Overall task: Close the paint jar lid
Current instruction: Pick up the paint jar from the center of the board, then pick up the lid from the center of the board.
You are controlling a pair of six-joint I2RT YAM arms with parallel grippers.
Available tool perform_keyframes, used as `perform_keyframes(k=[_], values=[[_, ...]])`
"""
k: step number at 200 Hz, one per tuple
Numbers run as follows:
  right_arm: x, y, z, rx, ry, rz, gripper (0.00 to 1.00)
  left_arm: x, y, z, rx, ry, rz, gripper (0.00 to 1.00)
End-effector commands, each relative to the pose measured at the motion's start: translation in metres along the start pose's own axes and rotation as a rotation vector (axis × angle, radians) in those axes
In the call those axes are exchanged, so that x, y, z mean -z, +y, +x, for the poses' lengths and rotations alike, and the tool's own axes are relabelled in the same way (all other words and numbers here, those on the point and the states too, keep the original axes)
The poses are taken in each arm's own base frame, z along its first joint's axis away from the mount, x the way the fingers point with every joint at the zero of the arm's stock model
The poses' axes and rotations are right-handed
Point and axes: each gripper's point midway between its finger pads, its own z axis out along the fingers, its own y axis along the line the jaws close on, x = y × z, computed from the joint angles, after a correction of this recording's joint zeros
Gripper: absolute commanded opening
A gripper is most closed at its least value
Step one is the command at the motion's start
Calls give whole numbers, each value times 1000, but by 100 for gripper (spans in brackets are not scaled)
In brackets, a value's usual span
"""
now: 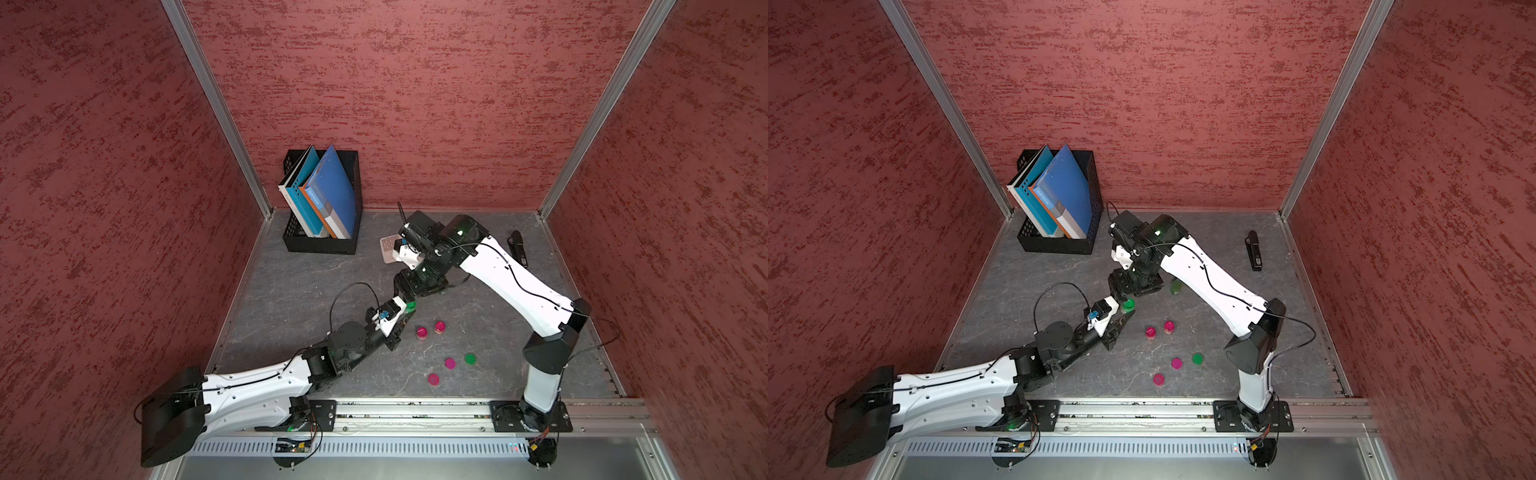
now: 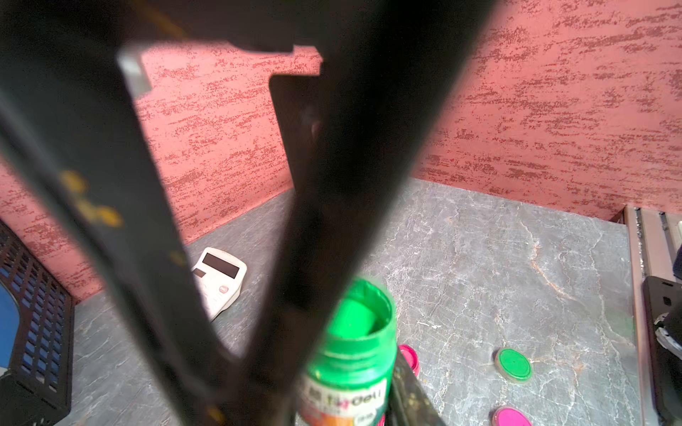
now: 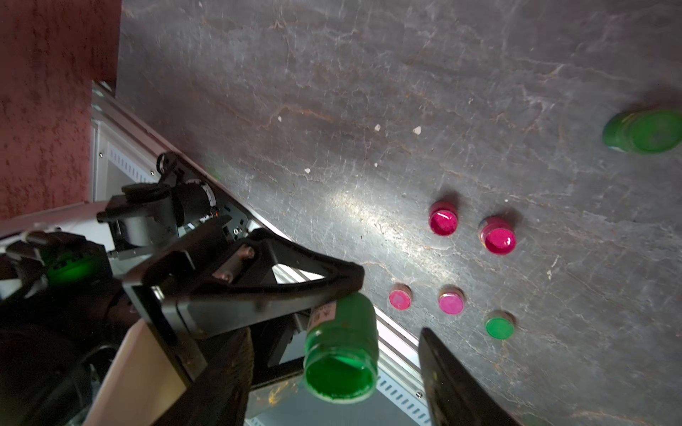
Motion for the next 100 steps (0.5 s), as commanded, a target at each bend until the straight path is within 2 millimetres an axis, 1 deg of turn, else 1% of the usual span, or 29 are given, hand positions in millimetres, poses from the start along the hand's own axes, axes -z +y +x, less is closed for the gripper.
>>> perform_keyframes(k=[1, 20, 37, 54, 65, 75, 82, 90, 100], values=[[27, -12, -23, -54, -150, 40, 70, 1, -1, -3, 36, -14, -2, 24], [43, -20, -32, -97, -222, 43, 70, 2, 0, 1, 43, -5, -8, 24], [59, -32, -34, -137, -280, 77, 71, 3, 2, 4, 44, 0, -15, 24], [74, -54, -28, -189, -331, 167, 72, 6, 4, 5, 48, -2, -27, 23], [79, -73, -18, -232, -336, 253, 73, 7, 7, 5, 50, -3, -38, 23], [77, -91, -4, -275, -314, 326, 73, 8, 8, 3, 53, -9, -44, 23], [70, -101, 8, -300, -280, 369, 72, 9, 9, 2, 53, -12, -47, 23], [58, -112, 23, -326, -229, 401, 71, 9, 10, 1, 54, -15, -50, 23], [38, -121, 42, -357, -161, 415, 70, 10, 10, 1, 53, -17, -52, 23]])
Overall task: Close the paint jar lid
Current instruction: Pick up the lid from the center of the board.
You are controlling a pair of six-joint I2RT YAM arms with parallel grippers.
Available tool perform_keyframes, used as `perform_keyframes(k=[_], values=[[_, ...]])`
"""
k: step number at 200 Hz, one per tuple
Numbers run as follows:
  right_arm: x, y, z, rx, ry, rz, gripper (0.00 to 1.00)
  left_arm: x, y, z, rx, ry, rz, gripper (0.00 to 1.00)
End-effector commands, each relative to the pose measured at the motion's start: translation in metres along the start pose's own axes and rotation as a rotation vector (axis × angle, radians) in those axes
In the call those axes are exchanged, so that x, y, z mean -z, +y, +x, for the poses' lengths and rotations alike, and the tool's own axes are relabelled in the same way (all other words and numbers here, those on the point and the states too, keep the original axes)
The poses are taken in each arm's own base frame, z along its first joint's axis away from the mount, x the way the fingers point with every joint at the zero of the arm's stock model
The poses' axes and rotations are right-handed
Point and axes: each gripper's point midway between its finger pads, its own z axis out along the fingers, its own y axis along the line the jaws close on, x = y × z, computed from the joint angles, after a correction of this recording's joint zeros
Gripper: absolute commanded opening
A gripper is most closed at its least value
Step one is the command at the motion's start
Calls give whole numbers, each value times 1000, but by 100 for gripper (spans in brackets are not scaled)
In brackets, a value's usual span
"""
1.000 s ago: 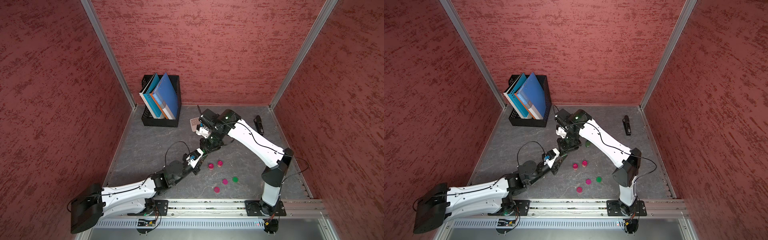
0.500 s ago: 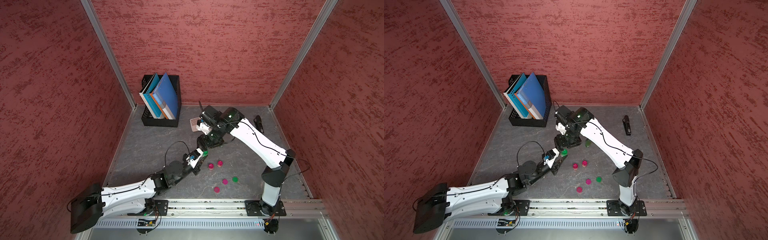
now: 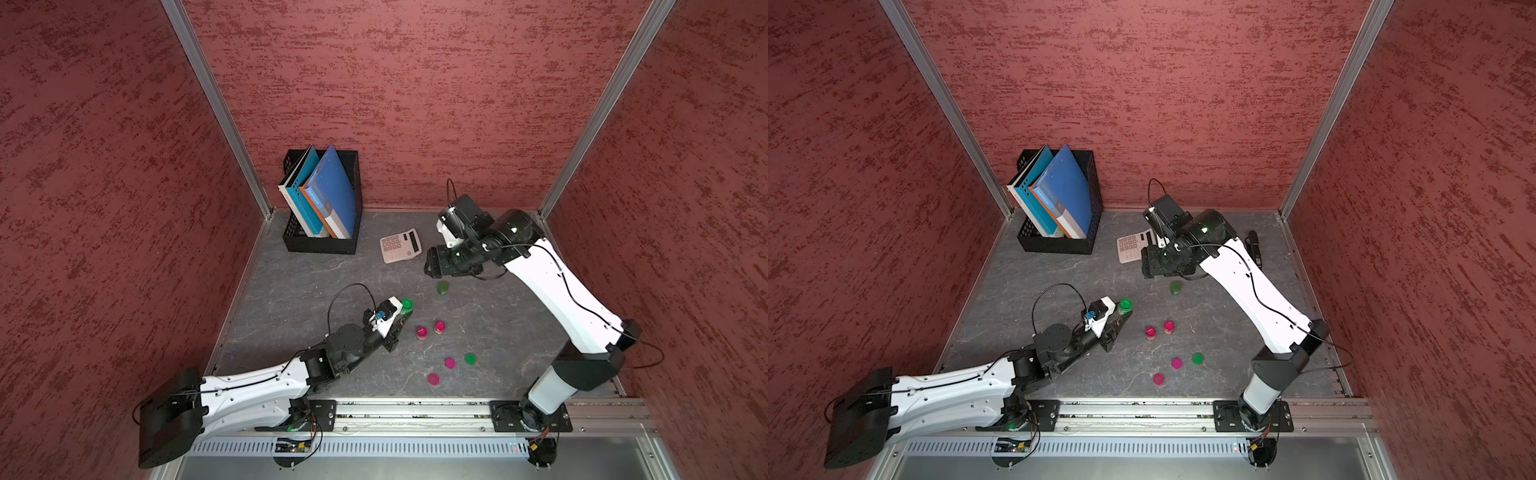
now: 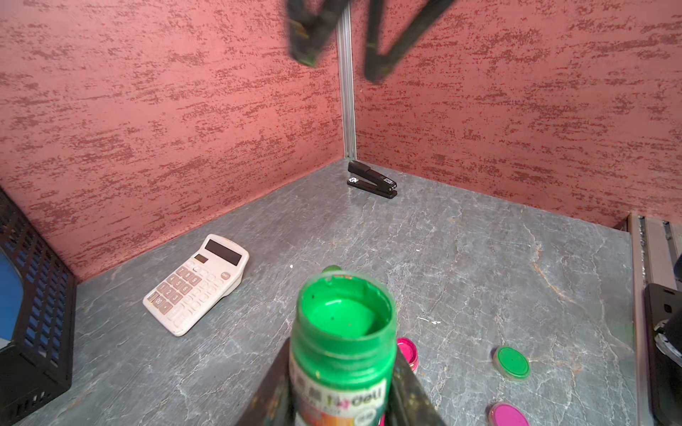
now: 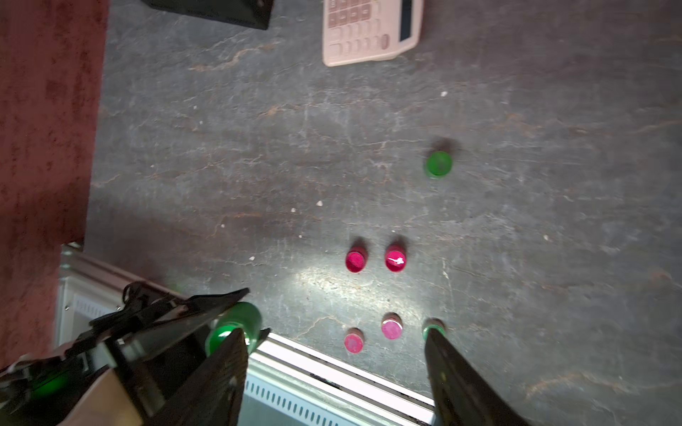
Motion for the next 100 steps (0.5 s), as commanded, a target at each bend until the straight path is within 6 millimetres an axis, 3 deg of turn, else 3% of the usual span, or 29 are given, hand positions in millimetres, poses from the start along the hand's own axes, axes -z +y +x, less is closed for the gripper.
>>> perform_keyframes(k=[1, 19, 47, 87, 100], values=[[-31, -45, 40, -79, 115, 199, 70, 4, 5, -4, 14, -18, -26, 23], [-61, -58, 77, -130, 197, 209, 67, 4, 7, -5, 14, -16, -32, 23], [-95, -68, 109, -175, 272, 208, 62, 6, 9, -9, 16, -22, -41, 23], [-123, -87, 153, -214, 385, 256, 54, 10, 13, -18, 24, -40, -56, 23], [-122, -89, 163, -241, 379, 234, 51, 10, 14, -18, 25, -41, -62, 23]])
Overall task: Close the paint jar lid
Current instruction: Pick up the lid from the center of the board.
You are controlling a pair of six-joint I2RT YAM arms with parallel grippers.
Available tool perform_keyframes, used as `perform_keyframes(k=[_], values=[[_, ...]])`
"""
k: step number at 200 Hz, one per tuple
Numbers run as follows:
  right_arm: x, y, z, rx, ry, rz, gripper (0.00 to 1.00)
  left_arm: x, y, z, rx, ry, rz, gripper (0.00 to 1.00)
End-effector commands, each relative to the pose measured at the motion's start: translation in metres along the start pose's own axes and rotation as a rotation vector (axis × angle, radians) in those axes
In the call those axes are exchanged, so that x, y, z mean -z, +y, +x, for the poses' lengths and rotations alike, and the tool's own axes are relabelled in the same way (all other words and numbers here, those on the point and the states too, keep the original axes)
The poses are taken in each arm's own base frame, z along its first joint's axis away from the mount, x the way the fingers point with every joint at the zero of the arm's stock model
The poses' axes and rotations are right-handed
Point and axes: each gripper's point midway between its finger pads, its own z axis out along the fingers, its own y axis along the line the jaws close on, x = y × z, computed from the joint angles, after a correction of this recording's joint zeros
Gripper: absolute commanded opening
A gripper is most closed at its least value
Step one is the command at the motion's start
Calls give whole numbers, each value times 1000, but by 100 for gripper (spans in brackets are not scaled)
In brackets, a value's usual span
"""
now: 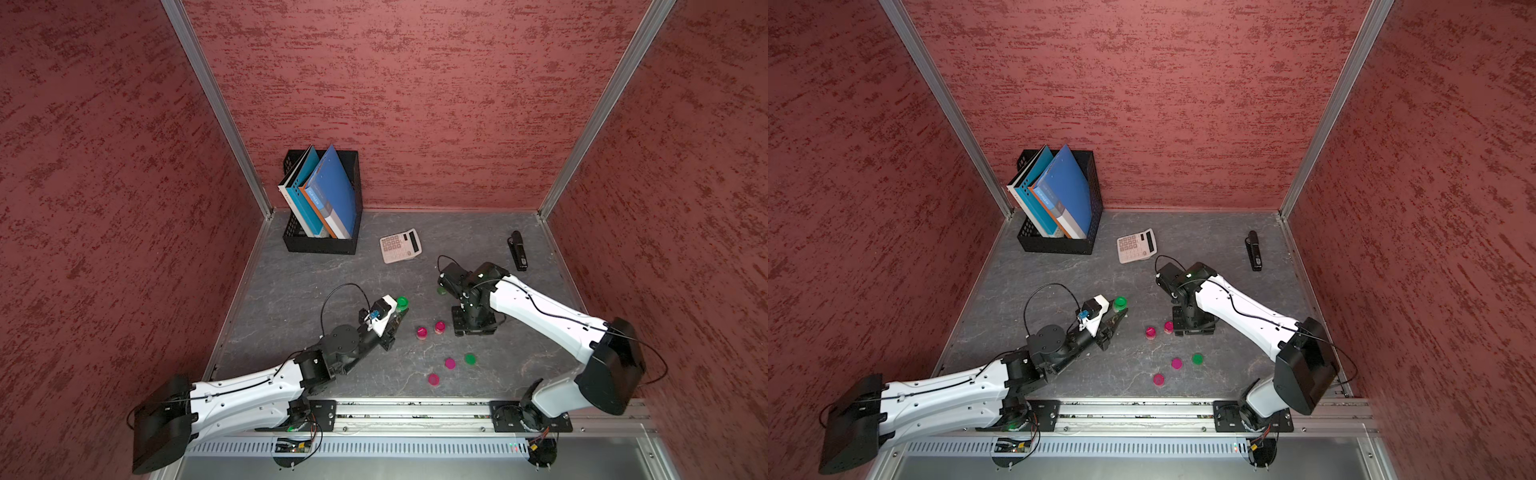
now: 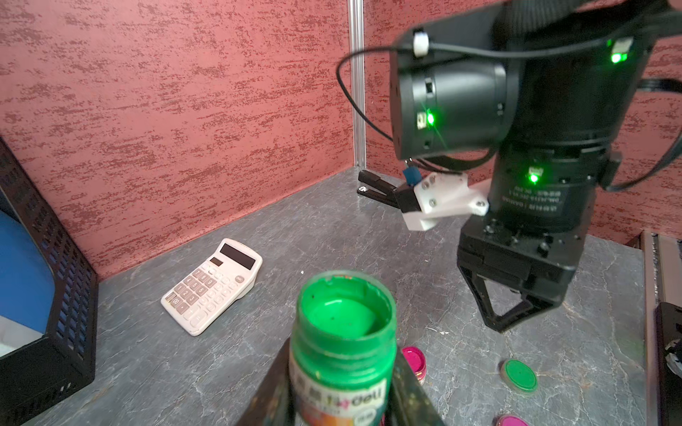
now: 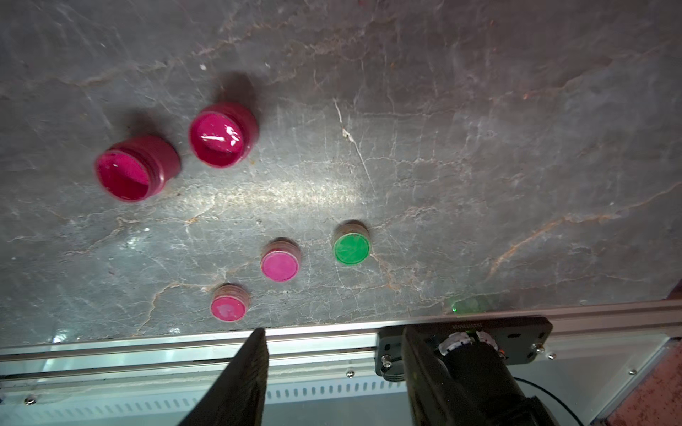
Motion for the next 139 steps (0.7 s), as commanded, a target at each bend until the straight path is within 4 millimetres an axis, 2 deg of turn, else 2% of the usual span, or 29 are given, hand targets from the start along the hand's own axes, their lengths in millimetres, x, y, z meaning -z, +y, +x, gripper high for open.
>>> perform_keyframes(k=[1, 33, 60, 63, 85, 139], values=[[-6, 2, 8, -64, -13, -77, 51, 2, 4, -9, 17, -22, -22, 23], [-30, 1, 24, -97, 28, -111, 47, 0, 5, -12, 18, -24, -26, 23], [-48, 8, 26, -87, 57, -140, 48, -1, 4, -15, 21, -29, -24, 23], [-50, 9, 26, -85, 64, -139, 48, -1, 4, -8, 10, 0, -23, 23], [-66, 8, 30, -79, 93, -121, 49, 0, 4, -10, 15, 0, -25, 23], [-87, 6, 28, -80, 110, -81, 50, 3, 6, -11, 26, 2, -27, 23]])
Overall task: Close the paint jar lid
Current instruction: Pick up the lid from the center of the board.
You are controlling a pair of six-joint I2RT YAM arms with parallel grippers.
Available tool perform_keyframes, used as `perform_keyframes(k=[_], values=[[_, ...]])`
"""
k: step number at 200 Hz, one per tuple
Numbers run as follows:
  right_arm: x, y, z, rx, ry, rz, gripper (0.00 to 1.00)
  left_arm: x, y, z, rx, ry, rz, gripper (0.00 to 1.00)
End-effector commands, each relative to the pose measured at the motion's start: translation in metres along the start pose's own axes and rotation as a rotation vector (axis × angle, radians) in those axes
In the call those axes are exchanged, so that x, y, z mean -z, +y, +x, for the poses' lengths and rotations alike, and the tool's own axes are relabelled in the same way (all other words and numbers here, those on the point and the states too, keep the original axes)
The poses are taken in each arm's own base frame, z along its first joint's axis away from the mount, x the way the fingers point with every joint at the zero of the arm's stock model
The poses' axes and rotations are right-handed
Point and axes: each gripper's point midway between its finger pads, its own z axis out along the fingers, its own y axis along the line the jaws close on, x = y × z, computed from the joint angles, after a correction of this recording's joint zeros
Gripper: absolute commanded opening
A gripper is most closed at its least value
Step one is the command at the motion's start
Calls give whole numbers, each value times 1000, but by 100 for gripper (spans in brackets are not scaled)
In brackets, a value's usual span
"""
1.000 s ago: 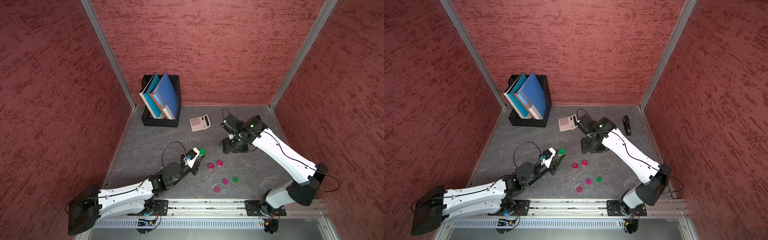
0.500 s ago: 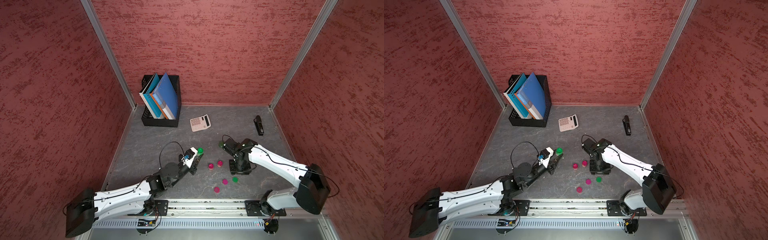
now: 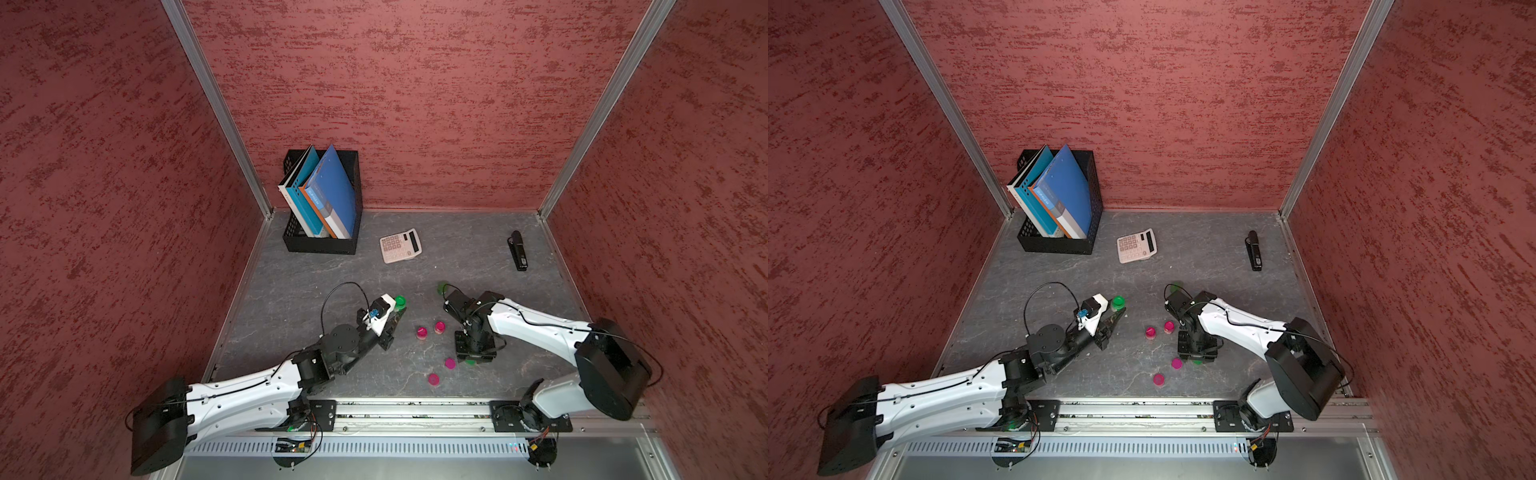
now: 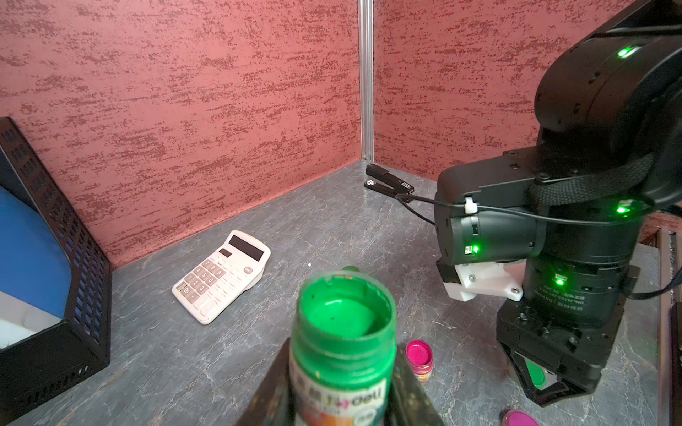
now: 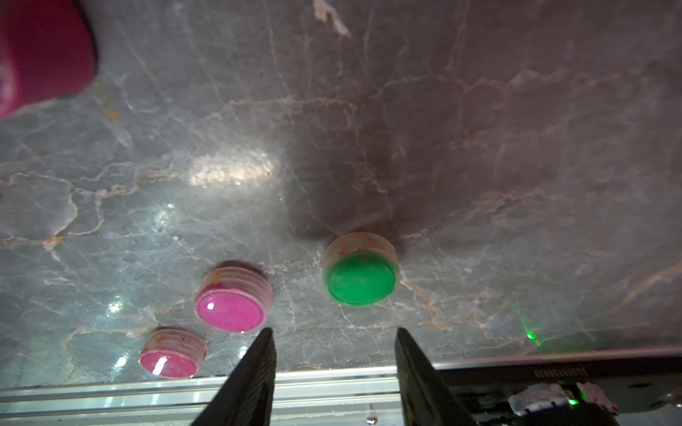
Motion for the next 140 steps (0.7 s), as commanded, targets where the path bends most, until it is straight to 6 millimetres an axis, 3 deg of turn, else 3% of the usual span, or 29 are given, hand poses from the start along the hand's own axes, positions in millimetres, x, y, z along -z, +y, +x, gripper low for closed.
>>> perform_keyframes(k=[1, 50, 140], values=[[-7, 4, -7, -5, -17, -9, 50, 2, 2, -16, 26, -29, -6, 23], [-16, -1, -9, -8, -13, 16, 50, 2, 2, -17, 25, -27, -7, 23], [-4, -9, -12, -5, -40, 28, 52, -2, 0, -16, 29, -18, -2, 23]])
